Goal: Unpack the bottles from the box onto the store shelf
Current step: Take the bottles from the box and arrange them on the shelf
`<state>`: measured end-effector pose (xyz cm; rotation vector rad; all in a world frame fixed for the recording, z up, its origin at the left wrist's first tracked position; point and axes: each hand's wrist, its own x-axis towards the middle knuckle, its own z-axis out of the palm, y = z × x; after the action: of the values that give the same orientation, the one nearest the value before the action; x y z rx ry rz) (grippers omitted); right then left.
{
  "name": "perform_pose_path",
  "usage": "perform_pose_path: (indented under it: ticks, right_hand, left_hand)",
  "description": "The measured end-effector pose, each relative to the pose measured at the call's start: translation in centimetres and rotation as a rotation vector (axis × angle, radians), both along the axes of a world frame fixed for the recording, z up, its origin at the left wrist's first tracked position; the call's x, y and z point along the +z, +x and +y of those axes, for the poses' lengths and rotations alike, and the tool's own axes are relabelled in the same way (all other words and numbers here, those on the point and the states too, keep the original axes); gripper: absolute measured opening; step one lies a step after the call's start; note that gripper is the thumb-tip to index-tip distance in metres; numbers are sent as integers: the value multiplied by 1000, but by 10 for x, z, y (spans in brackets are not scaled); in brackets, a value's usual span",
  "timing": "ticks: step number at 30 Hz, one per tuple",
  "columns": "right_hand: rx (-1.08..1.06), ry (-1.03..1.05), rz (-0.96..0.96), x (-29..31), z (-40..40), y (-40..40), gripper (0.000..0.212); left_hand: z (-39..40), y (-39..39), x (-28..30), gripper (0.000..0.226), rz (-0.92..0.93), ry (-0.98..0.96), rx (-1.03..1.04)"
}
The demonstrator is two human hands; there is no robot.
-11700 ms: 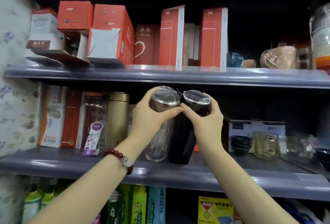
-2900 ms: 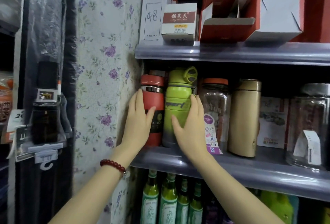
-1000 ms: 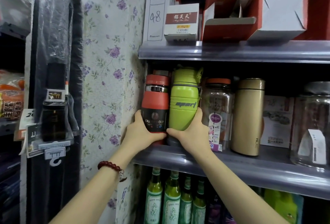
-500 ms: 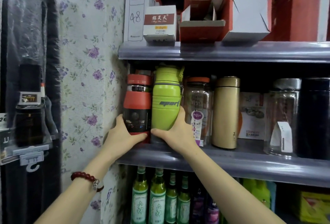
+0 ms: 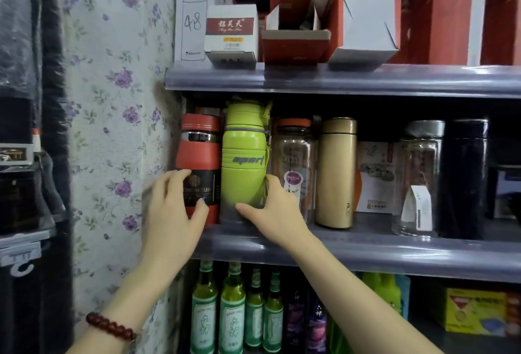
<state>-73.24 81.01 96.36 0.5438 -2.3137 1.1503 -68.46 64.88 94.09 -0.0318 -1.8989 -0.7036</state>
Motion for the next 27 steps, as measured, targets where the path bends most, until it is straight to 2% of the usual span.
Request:
perform_pose_path:
  ticks: [5,7,8,11,15,18,21,27]
  right_hand:
    - [-82,-6,129,2,18,14,42]
    - [-171,-130,291,4,40,19,29]
    - [-221,-204,356,5,53,20,30]
    - [-316,-319,325,8,91,16,53]
    - [-303,-276,106,4,119,-8,88]
    - [-249,-241,-28,4,126,-24,102]
    - [-177,-262,-123,8,131,-37,109]
    - [-116,-211,-168,10,142,-47,100]
  left_hand:
    - [36,14,15,39,160,-29,-151]
    - [57,18,14,42,88,28,-327]
    - [70,18,13,46,16,63,-413]
    - [111,4,12,67,-166,84,-496]
    - [149,-21,13,88,-318,70,-417]
    - [162,-35,12,94,-386,62,-293]
    - [164,-46,12,97,-401,58,-179]
    - [164,-62,17,110,-442,115,-102]
